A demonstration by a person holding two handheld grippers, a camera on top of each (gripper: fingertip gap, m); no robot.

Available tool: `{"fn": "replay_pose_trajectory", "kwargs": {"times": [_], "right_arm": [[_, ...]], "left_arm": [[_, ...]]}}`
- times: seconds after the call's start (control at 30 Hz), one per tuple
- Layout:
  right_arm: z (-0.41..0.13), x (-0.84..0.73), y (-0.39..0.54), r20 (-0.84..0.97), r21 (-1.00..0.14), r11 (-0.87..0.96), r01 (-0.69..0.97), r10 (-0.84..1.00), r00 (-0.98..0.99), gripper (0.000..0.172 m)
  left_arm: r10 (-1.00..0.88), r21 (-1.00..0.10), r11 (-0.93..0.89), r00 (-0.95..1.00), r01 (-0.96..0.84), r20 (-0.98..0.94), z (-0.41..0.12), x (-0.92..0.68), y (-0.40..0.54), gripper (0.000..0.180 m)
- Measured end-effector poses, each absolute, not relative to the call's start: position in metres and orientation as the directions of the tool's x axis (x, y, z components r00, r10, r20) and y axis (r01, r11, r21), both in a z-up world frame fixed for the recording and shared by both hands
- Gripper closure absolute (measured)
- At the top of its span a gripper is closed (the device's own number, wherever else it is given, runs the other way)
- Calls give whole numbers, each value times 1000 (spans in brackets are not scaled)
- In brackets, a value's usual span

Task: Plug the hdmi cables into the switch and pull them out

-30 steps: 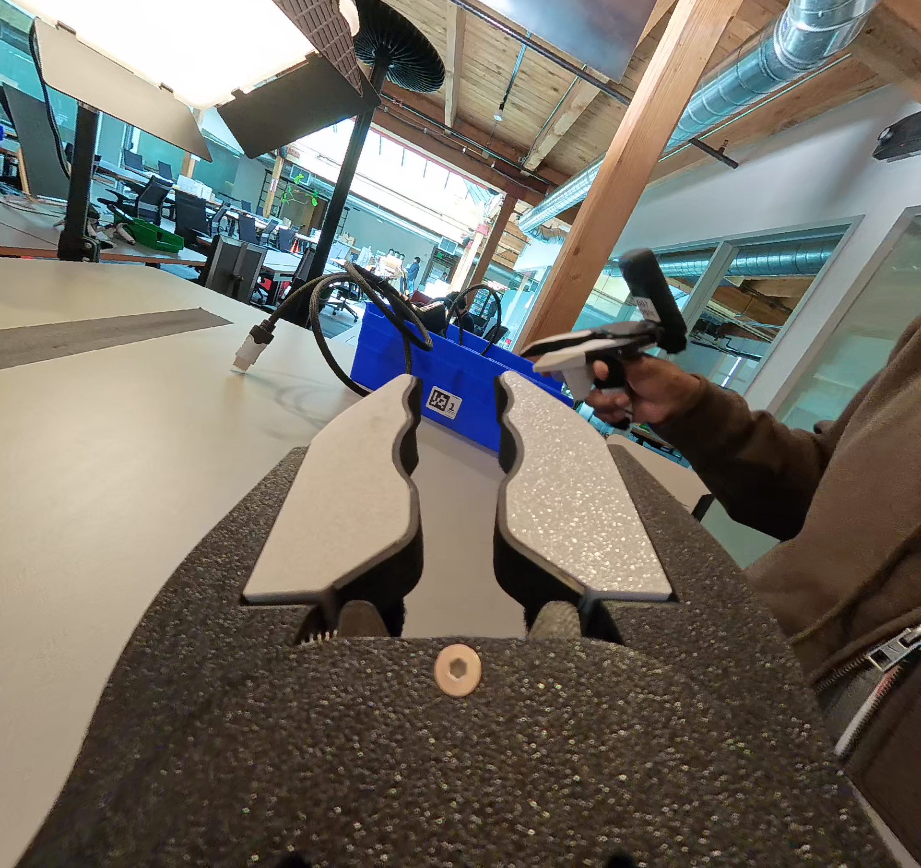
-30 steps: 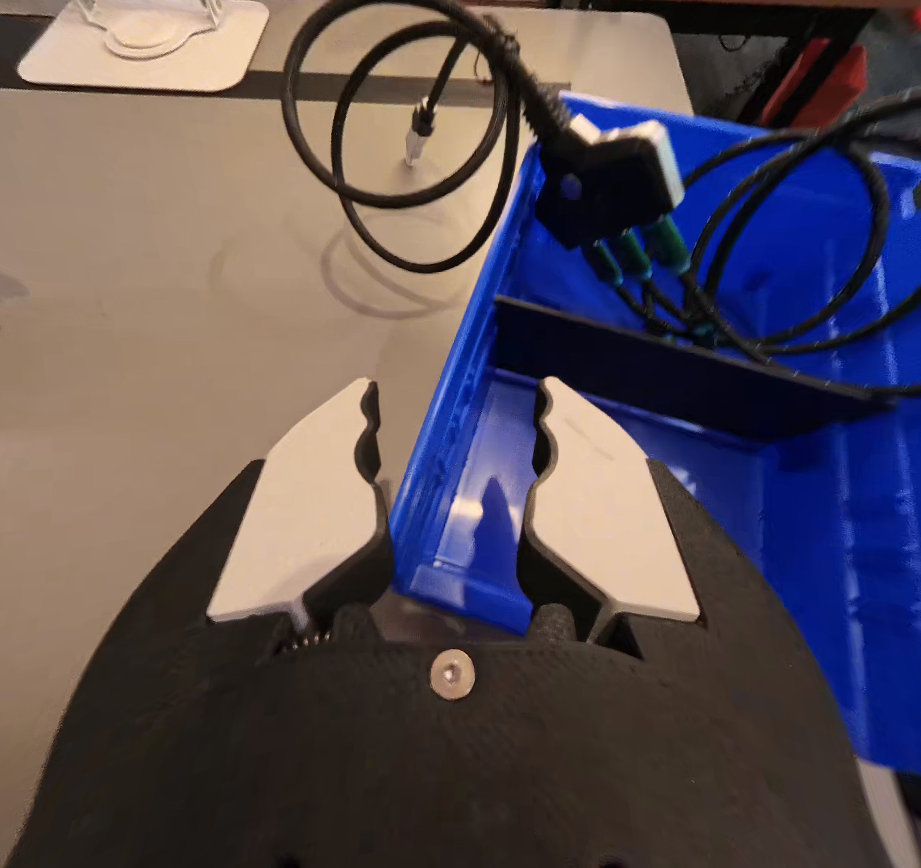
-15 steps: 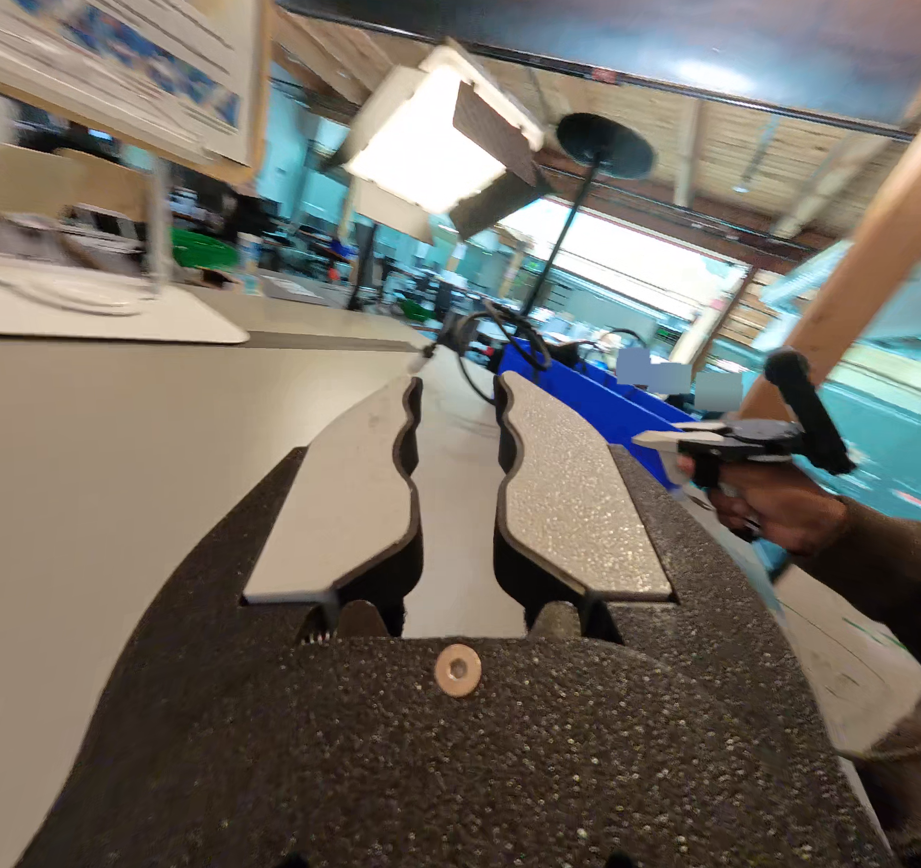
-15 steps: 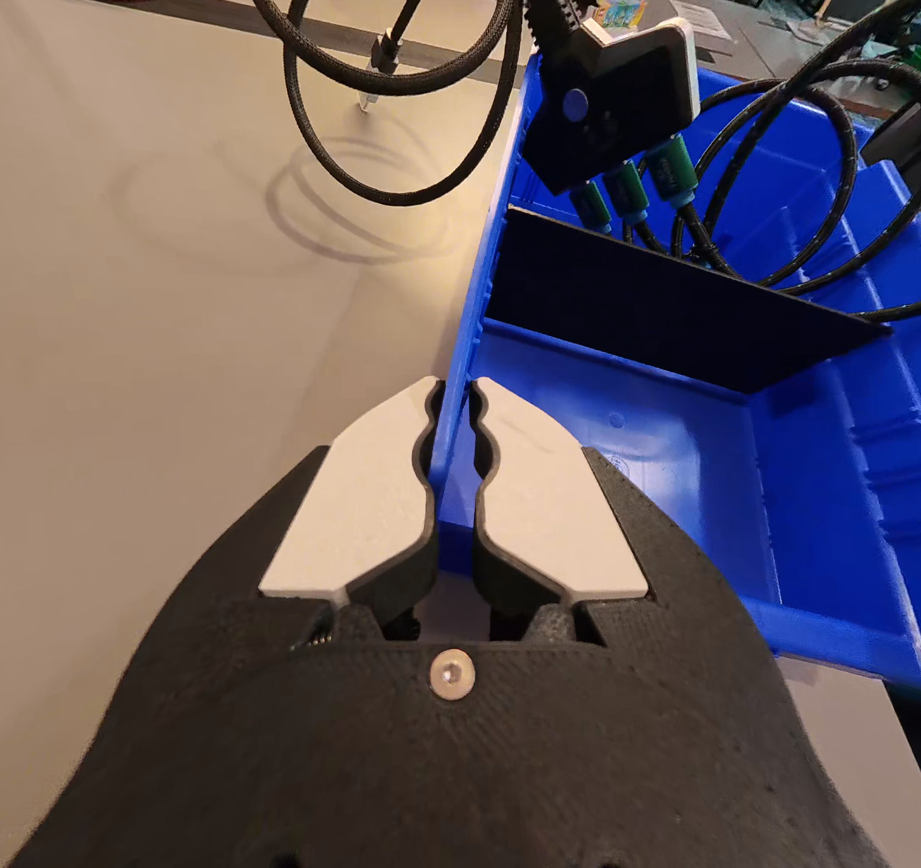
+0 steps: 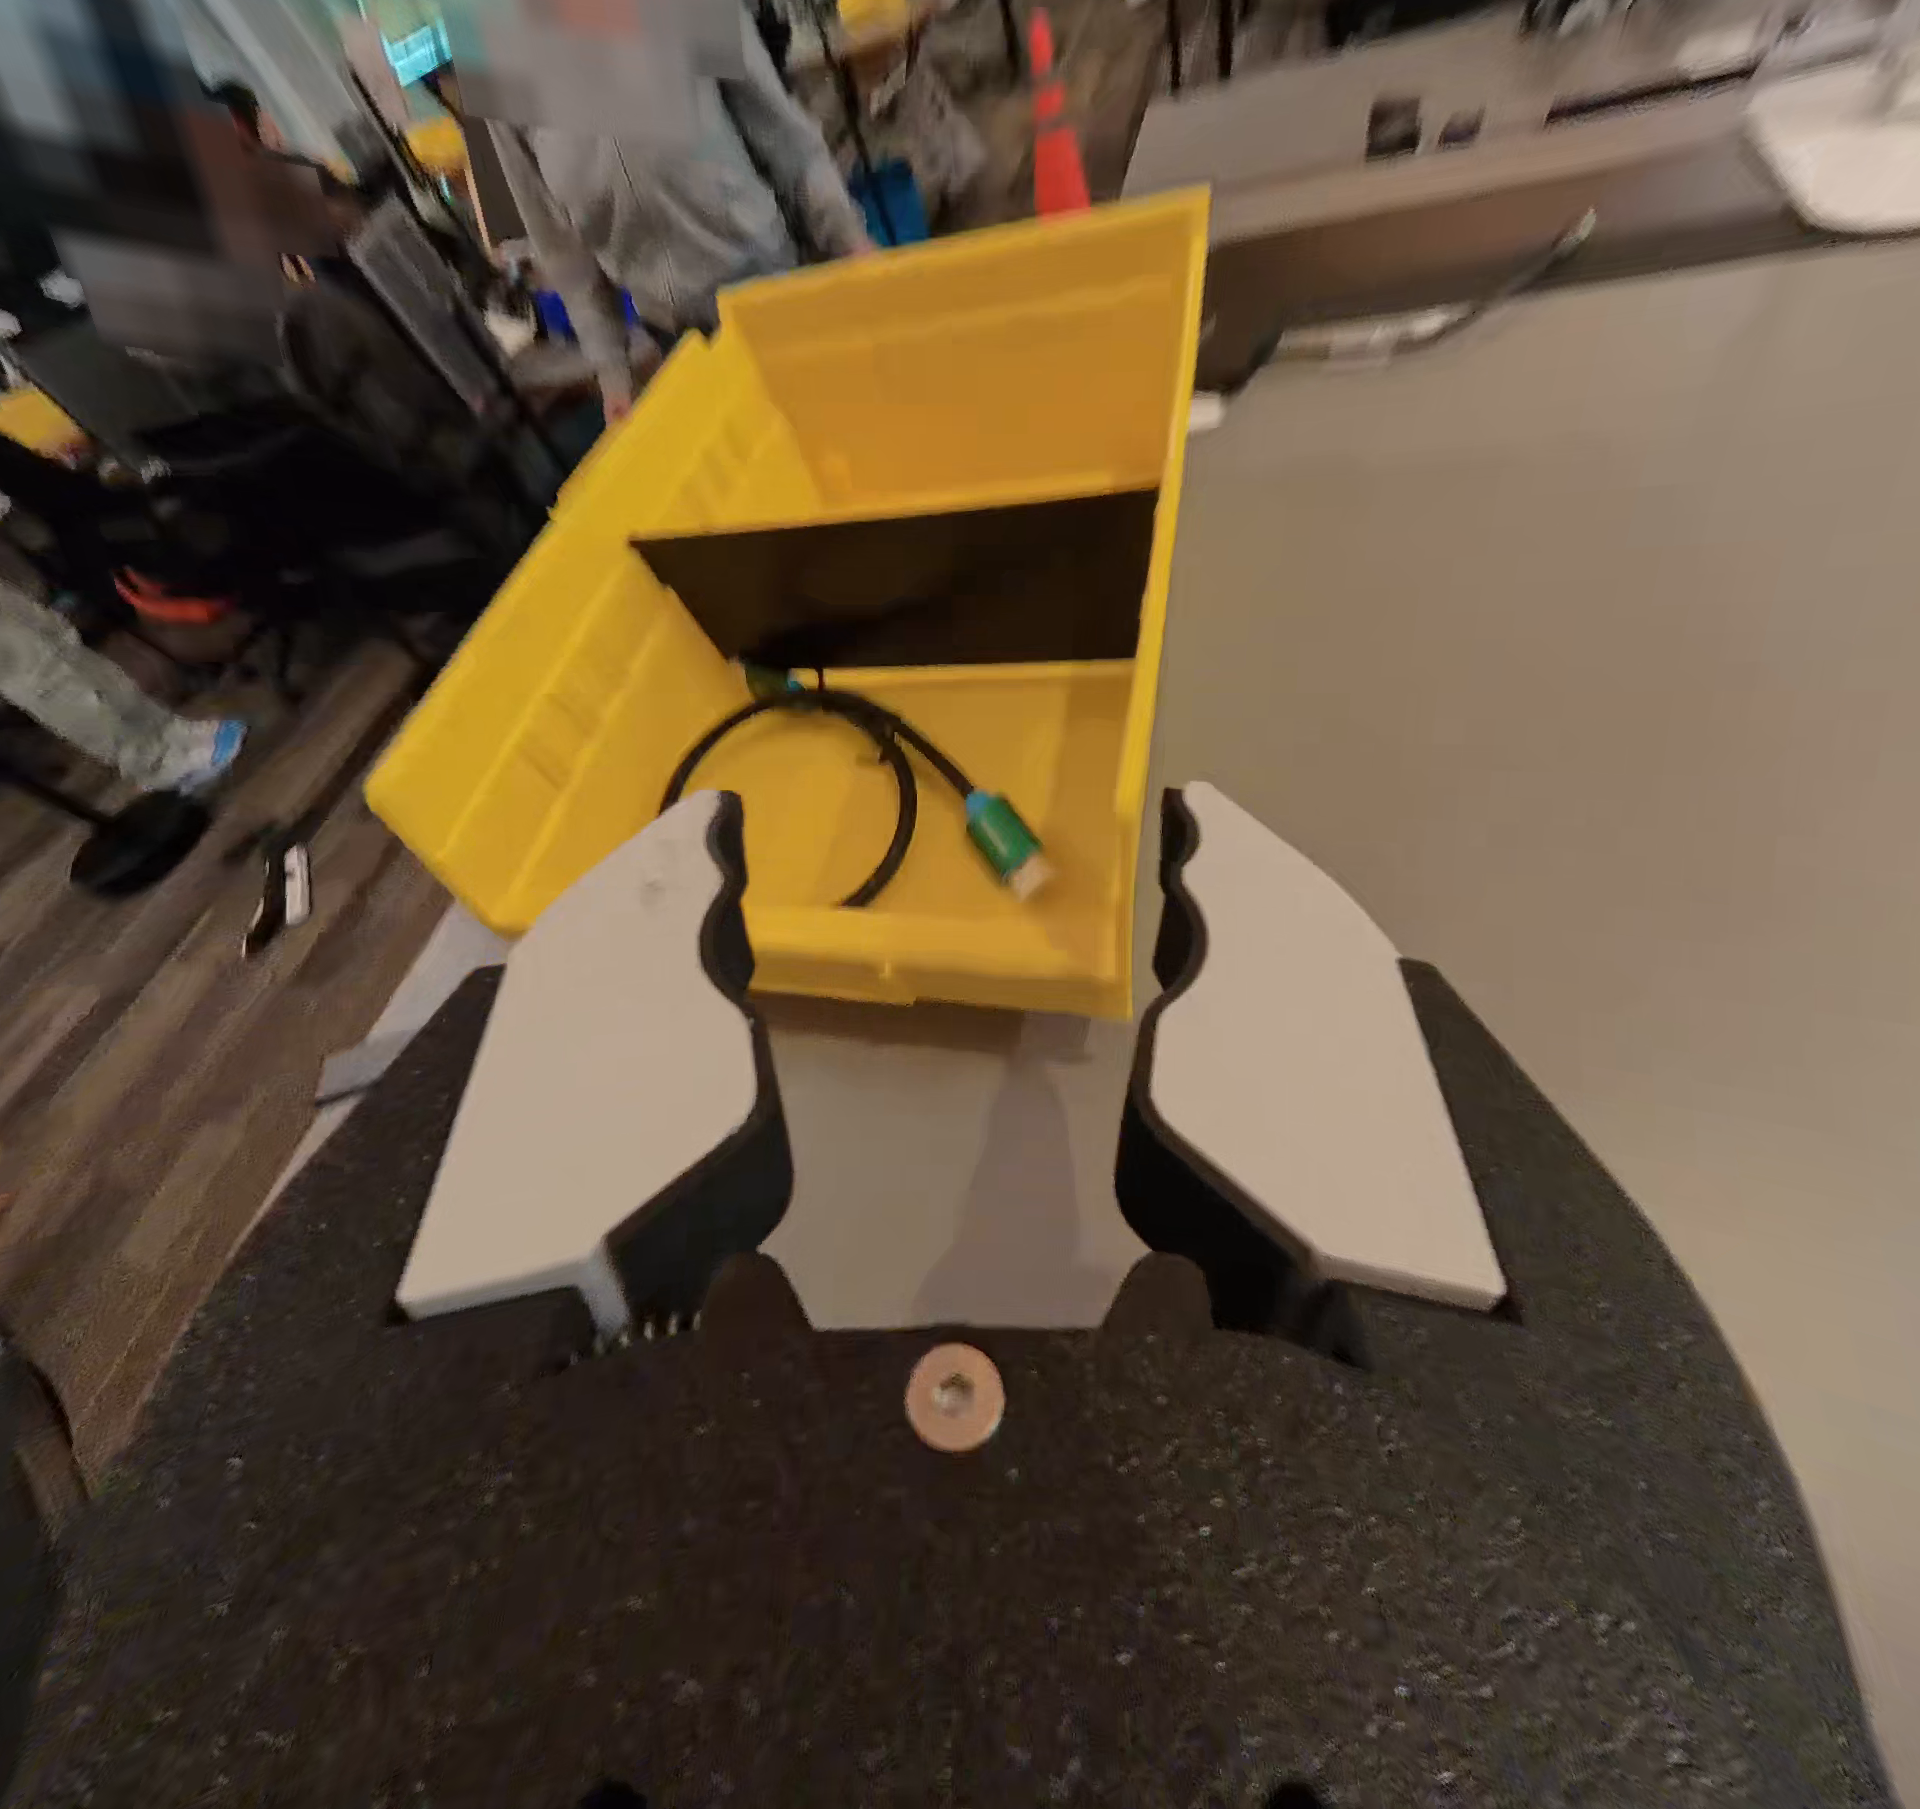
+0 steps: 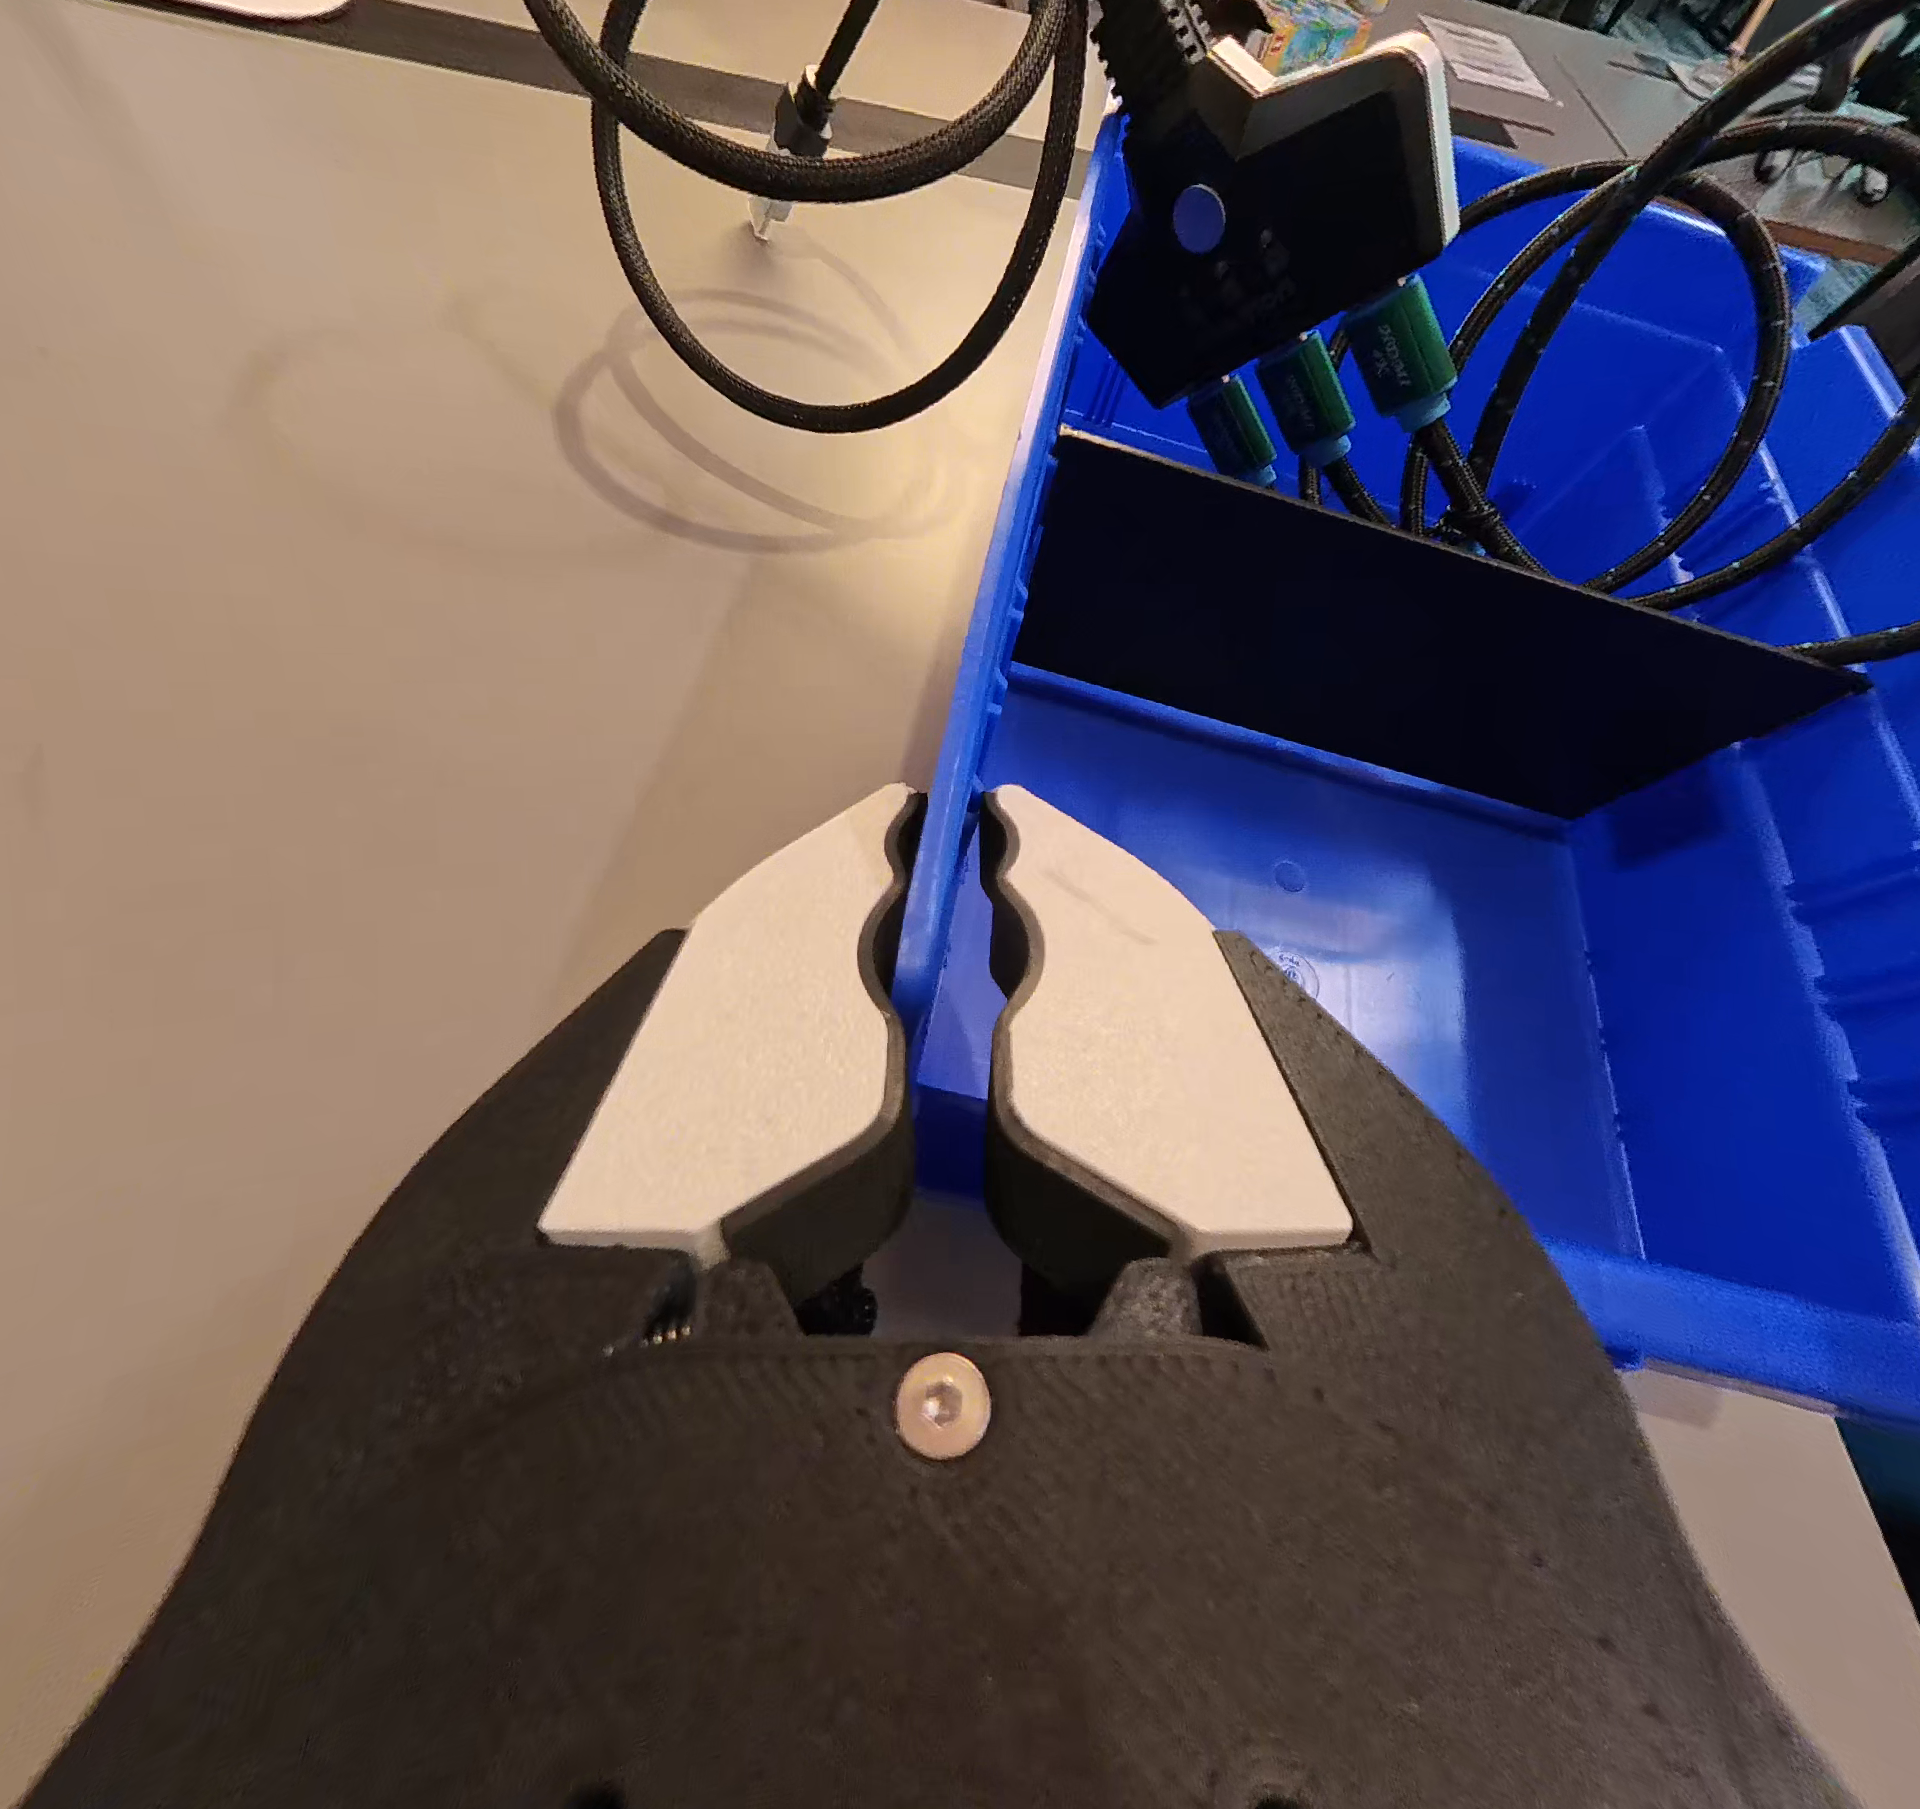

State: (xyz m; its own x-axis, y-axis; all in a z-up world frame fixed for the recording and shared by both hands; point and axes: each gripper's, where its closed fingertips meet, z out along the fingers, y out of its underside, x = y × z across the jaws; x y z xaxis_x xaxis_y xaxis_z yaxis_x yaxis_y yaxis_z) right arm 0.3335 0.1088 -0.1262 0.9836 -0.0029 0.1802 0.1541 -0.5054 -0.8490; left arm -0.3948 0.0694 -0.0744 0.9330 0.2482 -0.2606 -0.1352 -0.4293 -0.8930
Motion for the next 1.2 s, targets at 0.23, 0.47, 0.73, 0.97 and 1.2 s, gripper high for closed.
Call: {"fn": "replay_pose_trajectory", "kwargs": {"times": [0.23,0.47,0.73,0.97,1.2], "right_arm": [[-127,335,112,218,-830,-522,196,21,976,162],[-127,334,112,223,-825,-525,210,40,974,163],[-126,322,110,173,-850,-468,243,189,967,164],[-126,283,131,159,-857,-397,328,401,902,165],[-126,220,153,153,-858,-278,433,665,731,165]], "left_arm": [[260,-845,-530,935,-72,-243,-110,-410,103,95],[-35,-789,-584,977,-190,-209,-125,-361,130,175],[-468,-784,-444,858,-434,-211,-121,-293,62,174],[-824,-821,-279,564,-497,-62,-119,-242,-2,175],[-969,-831,-190,238,-523,72,-118,-195,-43,174]]}}
